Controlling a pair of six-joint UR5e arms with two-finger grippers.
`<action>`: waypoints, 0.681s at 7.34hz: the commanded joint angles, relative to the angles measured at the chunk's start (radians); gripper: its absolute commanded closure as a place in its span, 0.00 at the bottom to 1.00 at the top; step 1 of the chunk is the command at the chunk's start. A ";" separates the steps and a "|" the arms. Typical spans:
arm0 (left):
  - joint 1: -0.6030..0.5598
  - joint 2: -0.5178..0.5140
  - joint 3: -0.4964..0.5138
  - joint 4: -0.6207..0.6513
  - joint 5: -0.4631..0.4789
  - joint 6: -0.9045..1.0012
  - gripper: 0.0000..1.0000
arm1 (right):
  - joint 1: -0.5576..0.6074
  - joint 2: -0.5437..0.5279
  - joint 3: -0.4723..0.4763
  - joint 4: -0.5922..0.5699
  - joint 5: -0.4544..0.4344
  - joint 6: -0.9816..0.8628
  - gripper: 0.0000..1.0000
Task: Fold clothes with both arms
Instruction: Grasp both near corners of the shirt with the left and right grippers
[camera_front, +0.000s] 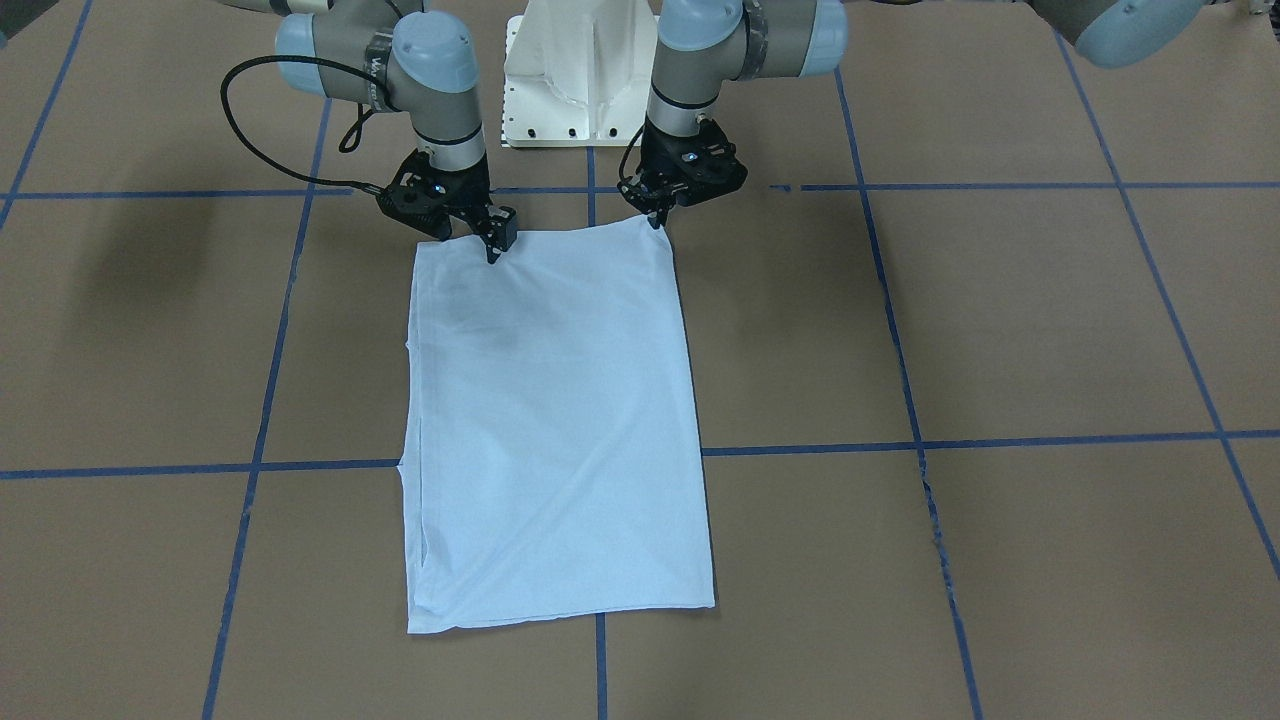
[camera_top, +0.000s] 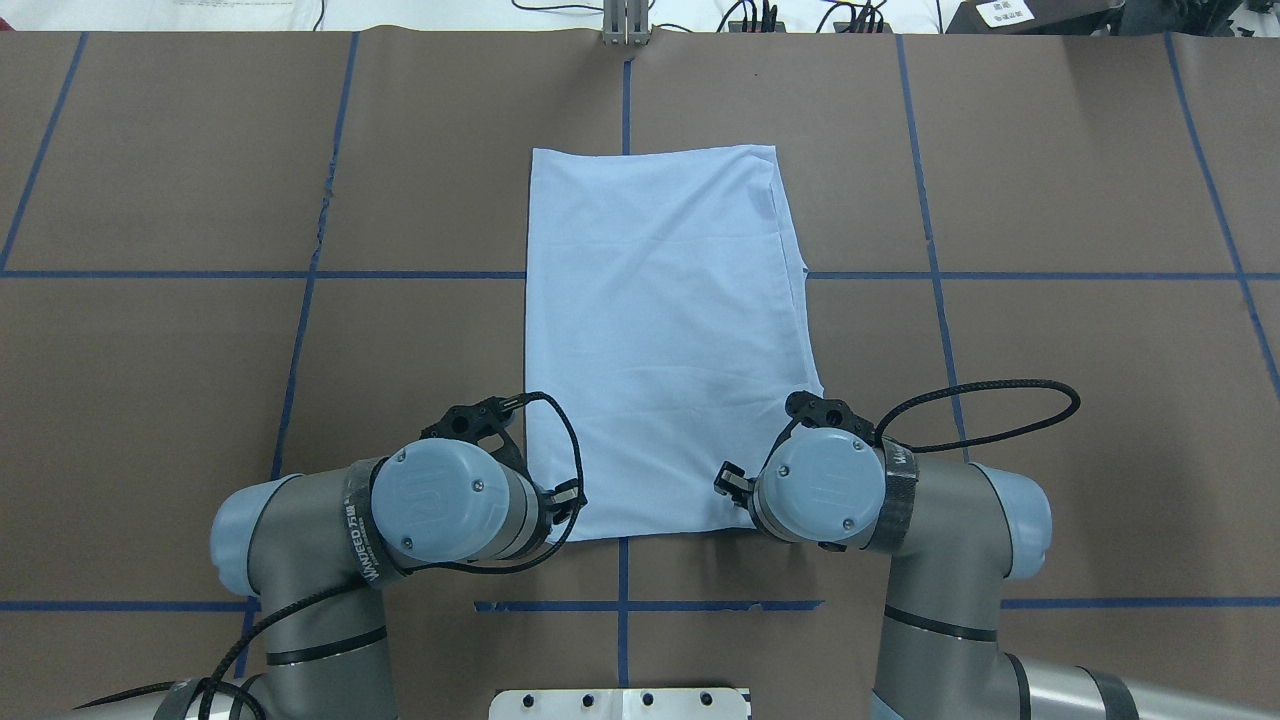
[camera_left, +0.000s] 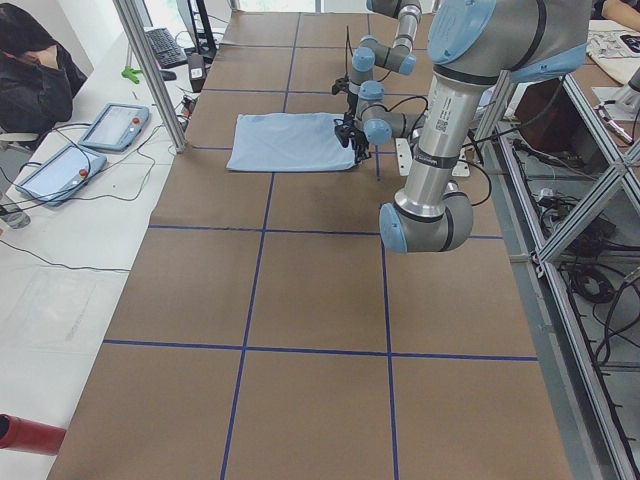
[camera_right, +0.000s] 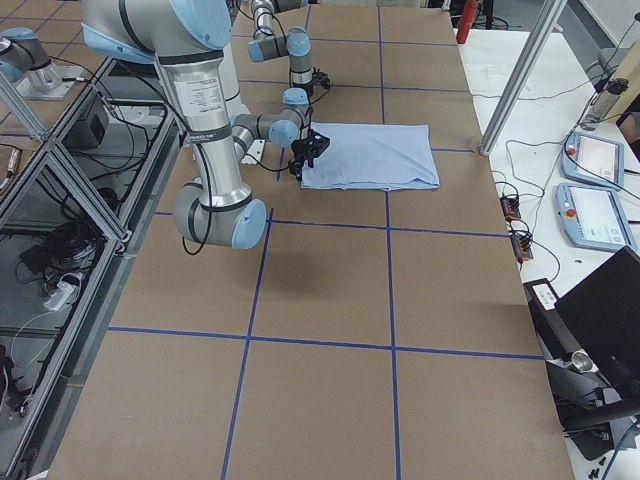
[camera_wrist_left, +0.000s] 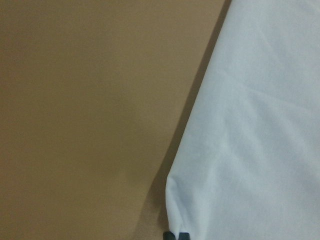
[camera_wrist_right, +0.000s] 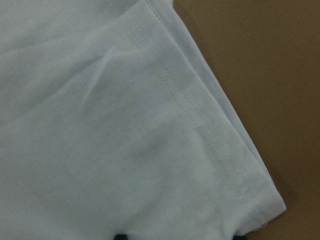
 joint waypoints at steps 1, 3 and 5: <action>-0.001 0.000 0.000 0.002 0.000 0.016 1.00 | 0.003 0.002 0.002 -0.005 0.001 -0.002 1.00; -0.001 0.000 0.000 0.000 0.000 0.018 1.00 | 0.008 0.004 0.005 -0.005 0.002 -0.003 1.00; -0.001 0.000 0.000 0.000 0.000 0.018 1.00 | 0.014 0.019 0.006 -0.005 0.007 -0.003 1.00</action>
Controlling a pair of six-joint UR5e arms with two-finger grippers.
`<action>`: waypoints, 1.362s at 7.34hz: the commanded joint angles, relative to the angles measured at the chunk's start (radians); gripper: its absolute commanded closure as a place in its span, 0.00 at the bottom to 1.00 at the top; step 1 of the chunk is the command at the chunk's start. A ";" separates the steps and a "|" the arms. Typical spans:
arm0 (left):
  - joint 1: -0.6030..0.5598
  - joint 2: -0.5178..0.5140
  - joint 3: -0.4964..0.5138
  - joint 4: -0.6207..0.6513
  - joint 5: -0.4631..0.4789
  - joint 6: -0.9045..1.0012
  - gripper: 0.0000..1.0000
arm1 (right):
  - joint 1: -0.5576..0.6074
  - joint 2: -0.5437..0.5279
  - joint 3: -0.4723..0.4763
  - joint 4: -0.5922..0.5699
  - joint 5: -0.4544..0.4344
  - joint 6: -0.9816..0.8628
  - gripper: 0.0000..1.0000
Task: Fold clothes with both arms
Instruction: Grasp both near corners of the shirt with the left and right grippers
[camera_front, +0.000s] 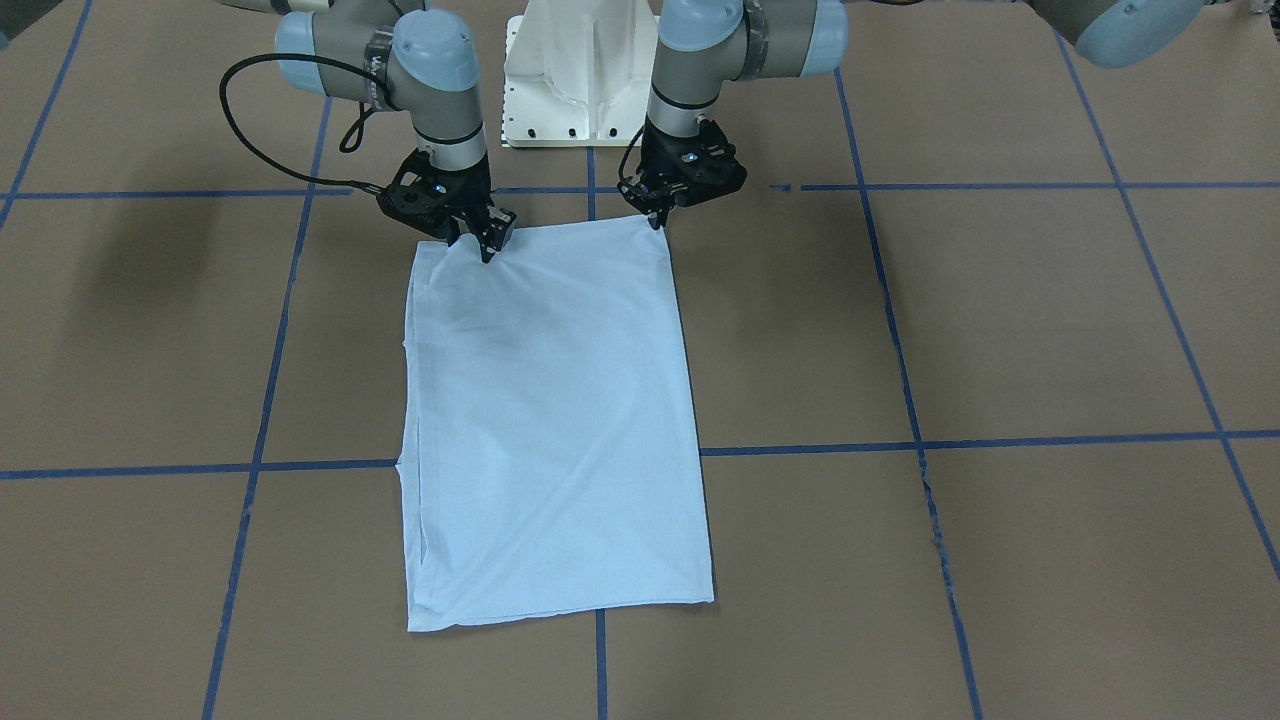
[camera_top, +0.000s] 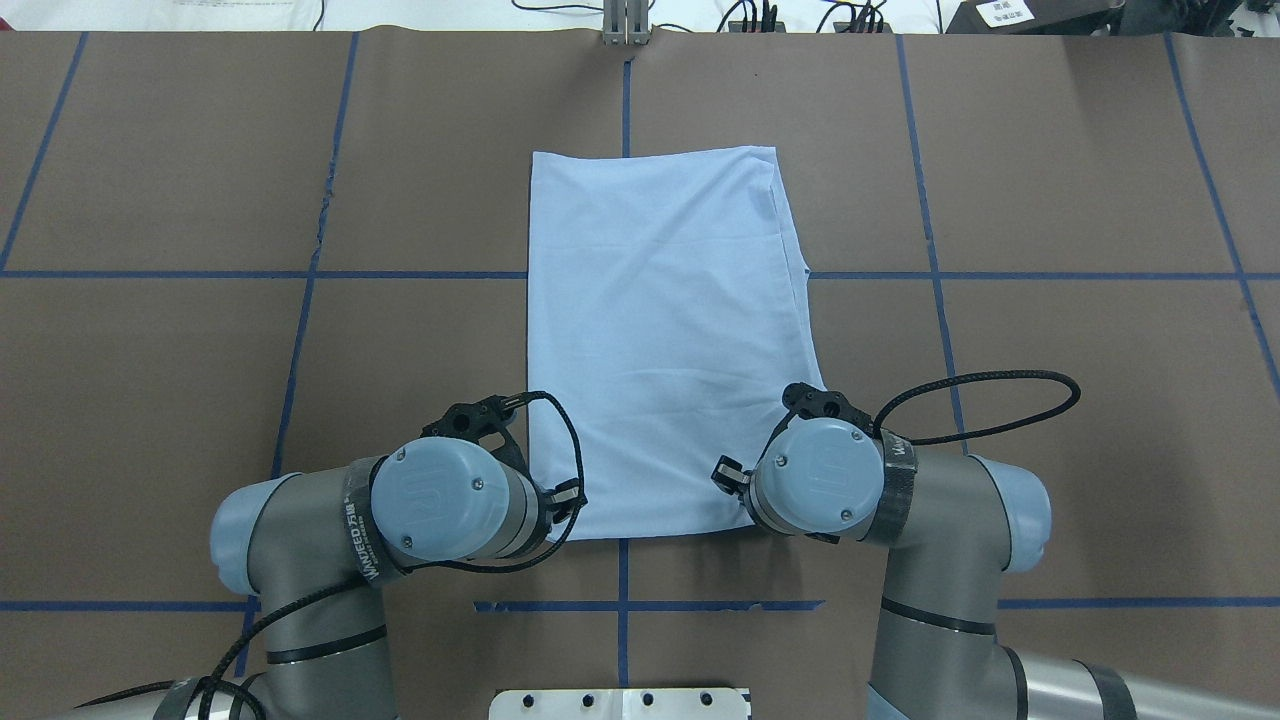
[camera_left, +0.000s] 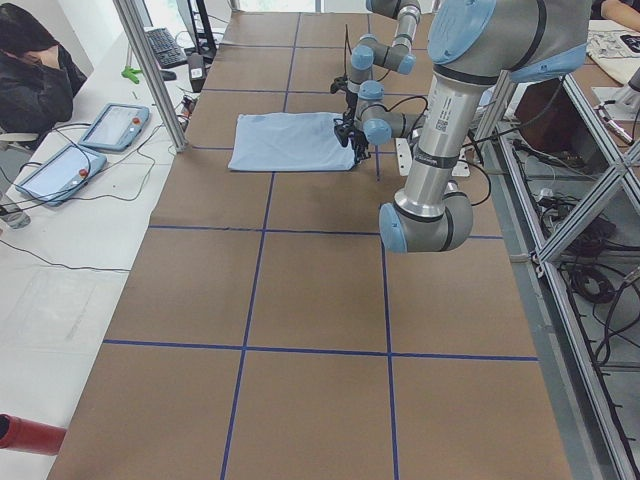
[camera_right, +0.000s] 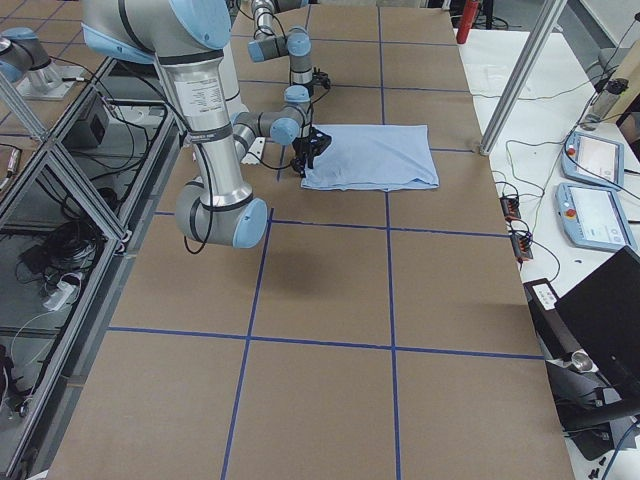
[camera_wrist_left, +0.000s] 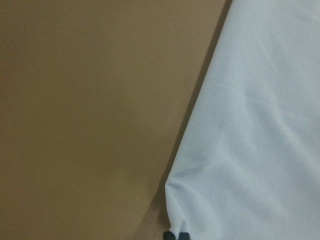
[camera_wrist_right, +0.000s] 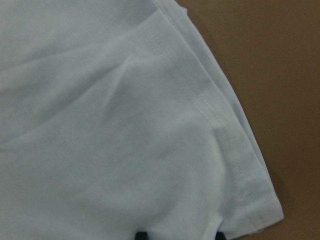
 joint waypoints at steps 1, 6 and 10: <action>0.000 0.000 0.001 0.000 0.000 0.000 1.00 | 0.004 0.012 0.001 0.000 0.002 0.000 1.00; -0.002 0.020 -0.066 0.007 -0.002 0.002 1.00 | 0.004 0.022 0.035 0.003 0.001 0.003 1.00; 0.116 0.109 -0.284 0.050 0.002 -0.020 1.00 | -0.103 -0.043 0.243 0.018 0.021 -0.002 1.00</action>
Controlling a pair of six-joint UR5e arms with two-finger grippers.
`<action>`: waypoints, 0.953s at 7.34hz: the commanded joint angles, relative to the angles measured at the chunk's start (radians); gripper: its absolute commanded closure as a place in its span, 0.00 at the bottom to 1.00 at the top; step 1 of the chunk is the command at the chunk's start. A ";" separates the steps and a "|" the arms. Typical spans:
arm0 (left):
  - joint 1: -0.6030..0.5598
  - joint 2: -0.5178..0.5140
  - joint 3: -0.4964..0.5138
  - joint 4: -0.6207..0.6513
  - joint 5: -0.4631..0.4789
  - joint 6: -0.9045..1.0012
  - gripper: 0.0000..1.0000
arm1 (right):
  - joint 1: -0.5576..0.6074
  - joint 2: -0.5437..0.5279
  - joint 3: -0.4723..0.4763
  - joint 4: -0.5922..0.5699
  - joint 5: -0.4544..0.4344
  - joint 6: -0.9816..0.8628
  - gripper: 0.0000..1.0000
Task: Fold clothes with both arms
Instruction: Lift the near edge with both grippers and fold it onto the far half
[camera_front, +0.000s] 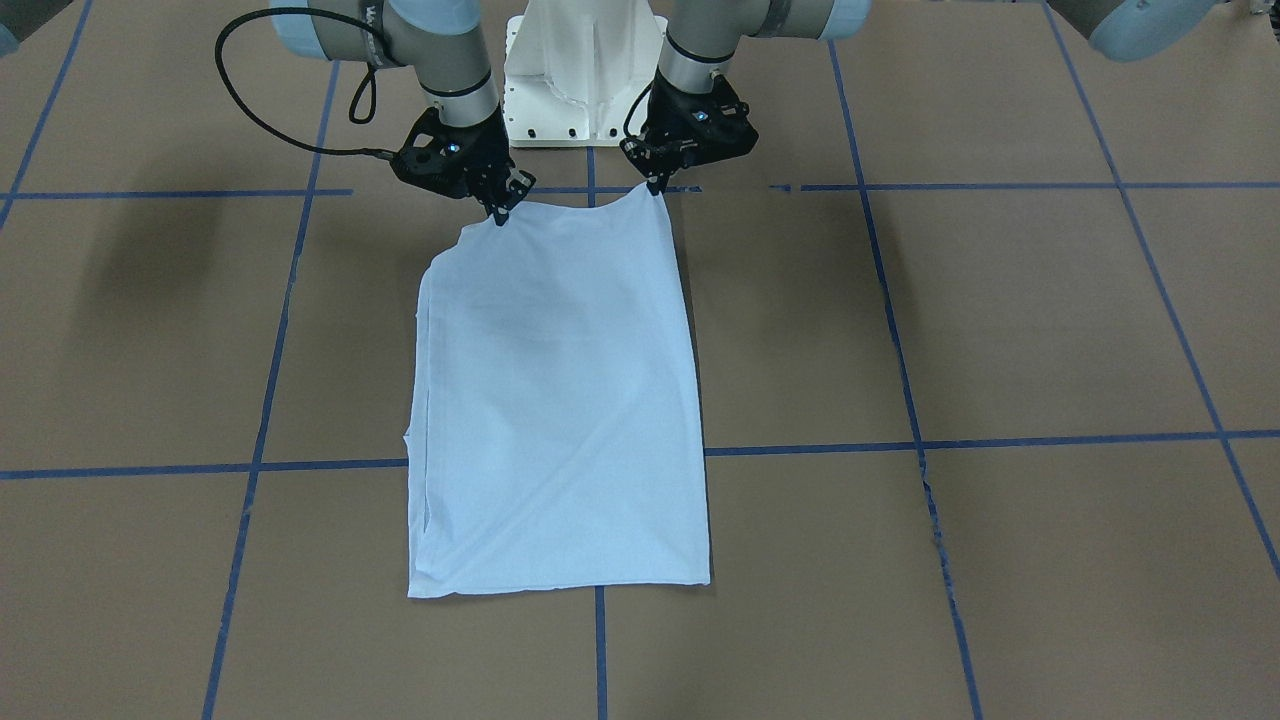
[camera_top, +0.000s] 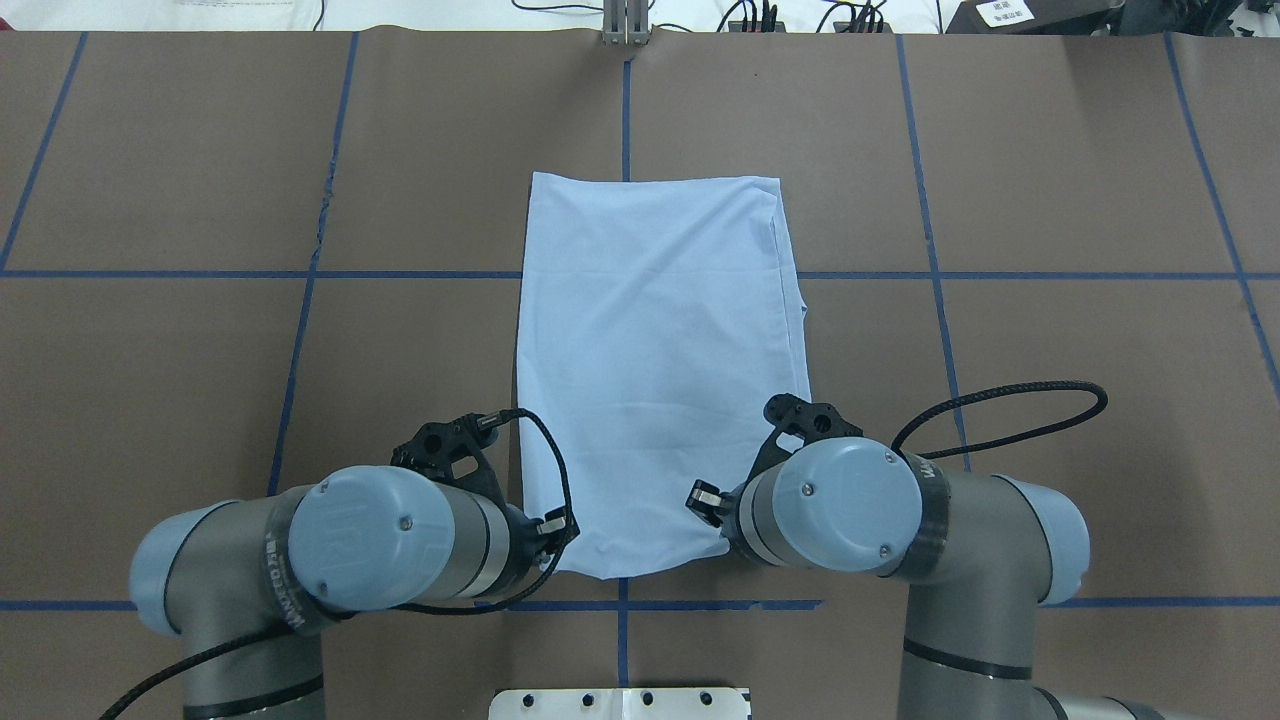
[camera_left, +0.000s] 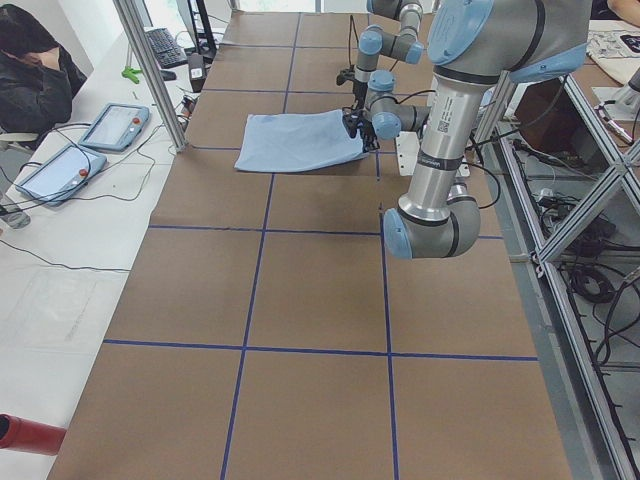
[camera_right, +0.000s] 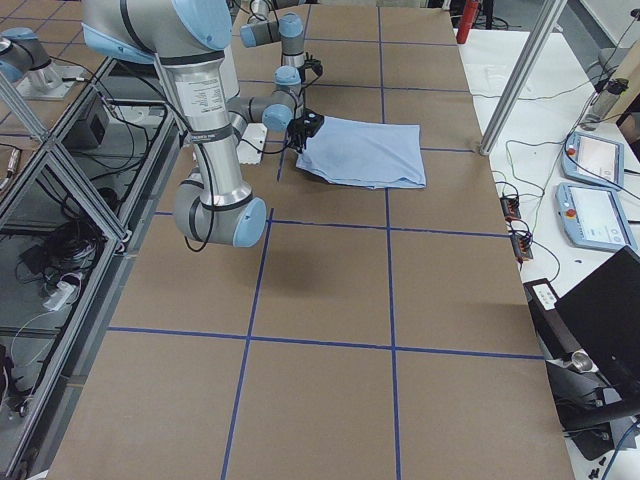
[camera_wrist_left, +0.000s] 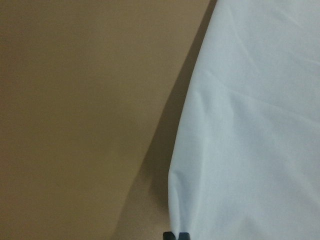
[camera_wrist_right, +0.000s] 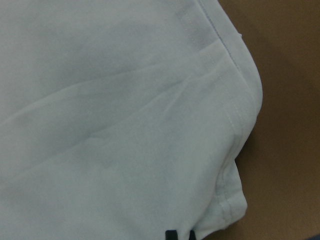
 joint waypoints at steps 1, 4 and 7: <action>0.104 0.087 -0.206 0.113 0.004 -0.036 1.00 | -0.069 -0.046 0.124 0.004 0.053 -0.002 1.00; 0.115 0.077 -0.217 0.142 -0.002 -0.035 1.00 | -0.040 -0.034 0.089 0.012 0.059 -0.008 1.00; -0.098 0.011 -0.111 0.126 -0.010 0.063 1.00 | 0.110 0.015 -0.062 0.125 0.060 -0.008 1.00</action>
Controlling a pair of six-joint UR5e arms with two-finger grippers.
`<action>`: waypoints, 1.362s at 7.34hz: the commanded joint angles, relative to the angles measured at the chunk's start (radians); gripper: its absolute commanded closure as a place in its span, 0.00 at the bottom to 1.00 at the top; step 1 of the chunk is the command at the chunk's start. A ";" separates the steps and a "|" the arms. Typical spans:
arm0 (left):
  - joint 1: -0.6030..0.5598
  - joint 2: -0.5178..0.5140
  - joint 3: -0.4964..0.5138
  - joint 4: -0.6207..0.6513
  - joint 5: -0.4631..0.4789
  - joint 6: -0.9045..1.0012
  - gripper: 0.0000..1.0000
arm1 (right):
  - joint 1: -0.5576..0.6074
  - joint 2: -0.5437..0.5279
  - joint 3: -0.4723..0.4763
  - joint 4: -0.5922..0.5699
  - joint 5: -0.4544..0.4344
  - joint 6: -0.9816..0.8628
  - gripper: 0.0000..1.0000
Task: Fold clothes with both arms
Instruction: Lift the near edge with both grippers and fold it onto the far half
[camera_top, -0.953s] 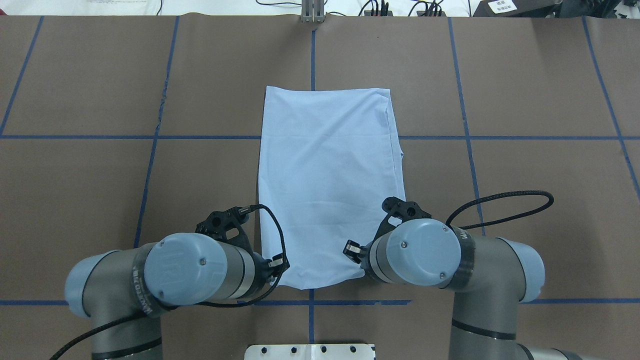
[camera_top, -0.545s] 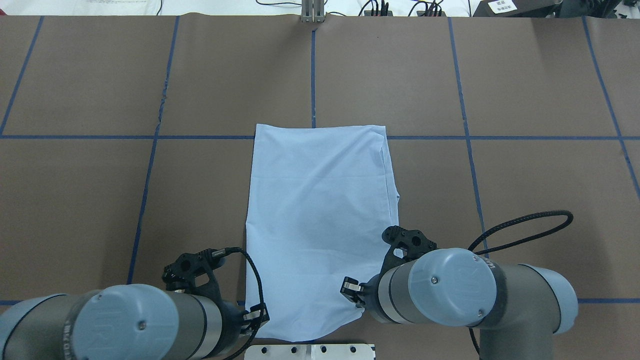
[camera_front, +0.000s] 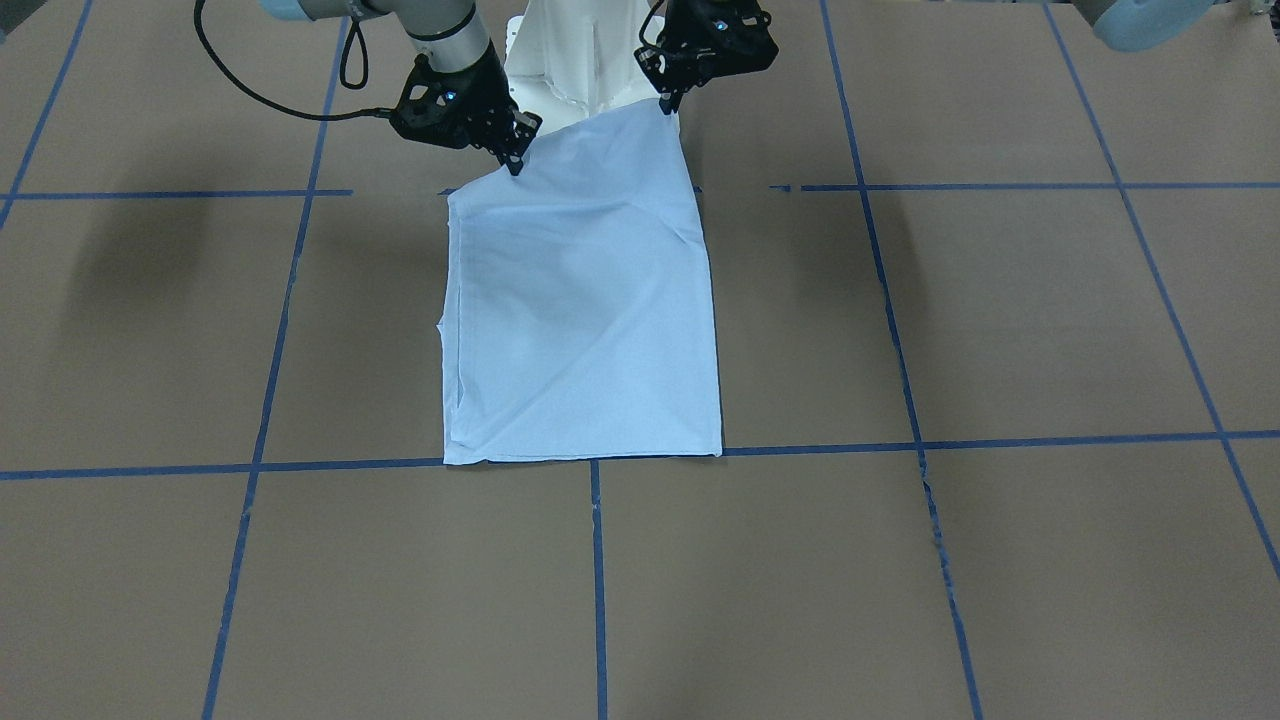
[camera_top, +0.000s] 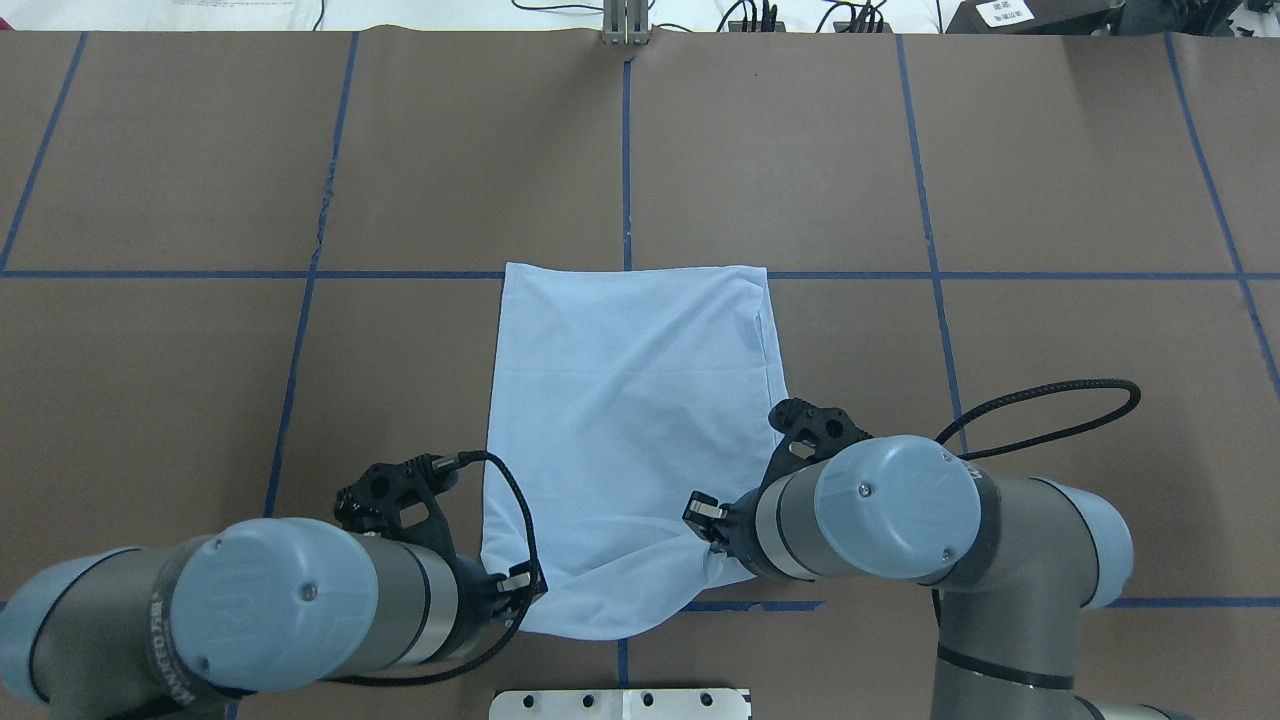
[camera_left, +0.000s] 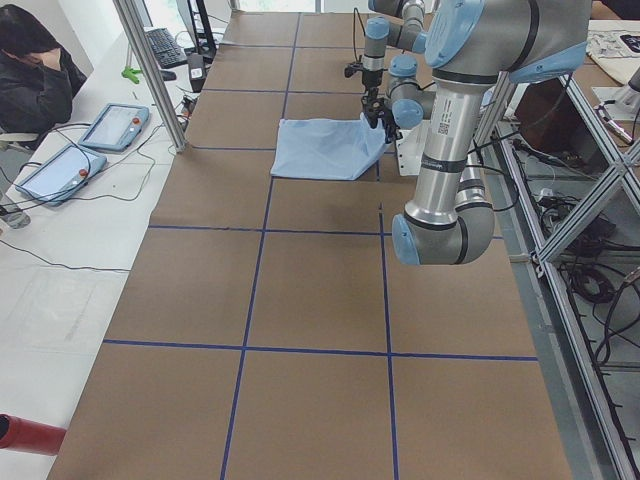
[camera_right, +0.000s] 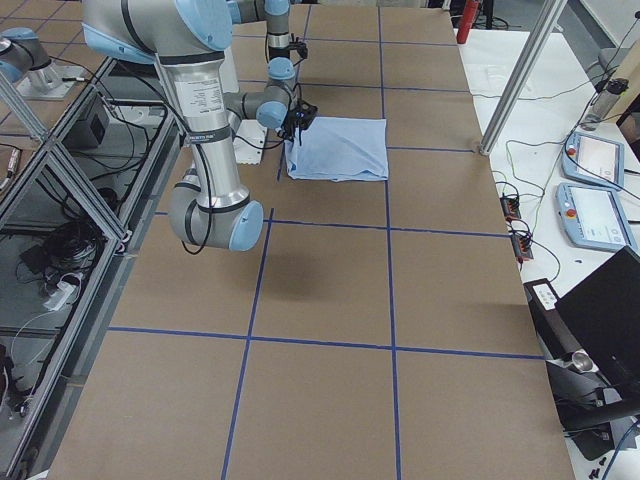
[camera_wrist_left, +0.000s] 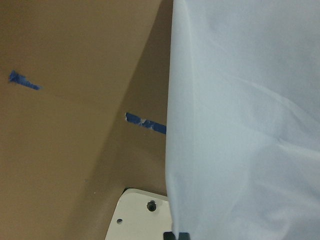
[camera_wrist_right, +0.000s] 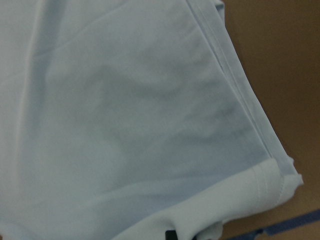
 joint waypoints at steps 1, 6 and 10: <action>-0.155 -0.044 0.107 -0.054 -0.005 0.054 1.00 | 0.093 0.056 -0.121 0.039 0.003 -0.004 1.00; -0.223 -0.052 0.290 -0.247 -0.005 0.051 1.00 | 0.187 0.139 -0.229 0.037 0.009 -0.012 1.00; -0.340 -0.174 0.546 -0.359 -0.047 0.056 1.00 | 0.337 0.344 -0.530 0.042 0.114 -0.090 1.00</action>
